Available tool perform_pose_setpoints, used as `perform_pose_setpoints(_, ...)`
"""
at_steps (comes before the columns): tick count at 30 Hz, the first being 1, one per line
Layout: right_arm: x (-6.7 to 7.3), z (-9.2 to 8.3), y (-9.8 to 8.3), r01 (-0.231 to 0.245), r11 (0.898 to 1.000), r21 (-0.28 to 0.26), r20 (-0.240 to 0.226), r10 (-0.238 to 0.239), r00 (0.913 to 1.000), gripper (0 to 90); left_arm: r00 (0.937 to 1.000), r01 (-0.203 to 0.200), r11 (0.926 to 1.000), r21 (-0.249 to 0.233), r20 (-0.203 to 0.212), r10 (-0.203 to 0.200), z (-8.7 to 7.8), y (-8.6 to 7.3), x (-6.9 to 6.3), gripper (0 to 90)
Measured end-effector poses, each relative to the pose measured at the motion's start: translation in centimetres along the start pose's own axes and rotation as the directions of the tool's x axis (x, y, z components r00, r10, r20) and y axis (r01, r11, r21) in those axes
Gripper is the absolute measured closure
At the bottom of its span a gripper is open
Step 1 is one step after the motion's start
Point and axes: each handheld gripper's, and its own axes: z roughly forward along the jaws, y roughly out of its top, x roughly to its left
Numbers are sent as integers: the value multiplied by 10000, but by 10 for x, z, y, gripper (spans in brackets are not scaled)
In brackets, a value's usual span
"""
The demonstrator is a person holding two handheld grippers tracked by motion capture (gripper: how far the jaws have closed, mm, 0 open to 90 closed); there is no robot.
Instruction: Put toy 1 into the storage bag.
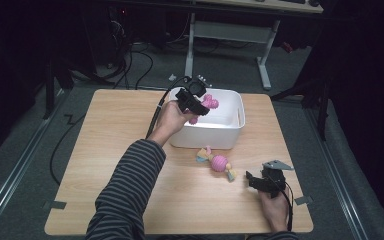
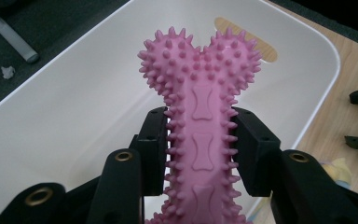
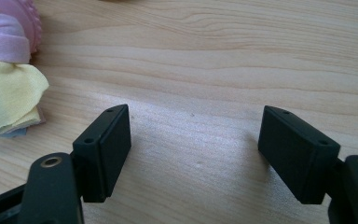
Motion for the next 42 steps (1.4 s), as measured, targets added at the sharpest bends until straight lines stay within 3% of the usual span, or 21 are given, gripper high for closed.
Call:
perform_pose_setpoints(15, 0, 0, 0, -26, 10000, 31, -15, 26, 10000, 257, 9996, 246, 9996, 151, -141, -244, 20, -1, 5, 585)
perform_pose_setpoints(23, 0, 0, 0, -24, 10000, 31, -16, 24, 10000, 257, 9995, 197, 9994, 289, -262, -190, 27, -2, 5, 583)
perform_pose_setpoints(42, 0, 0, 0, -35, 10000, 33, -18, 35, 10000, 256, 9999, 111, 9967, 802, -117, -102, 42, -5, 2, 579)
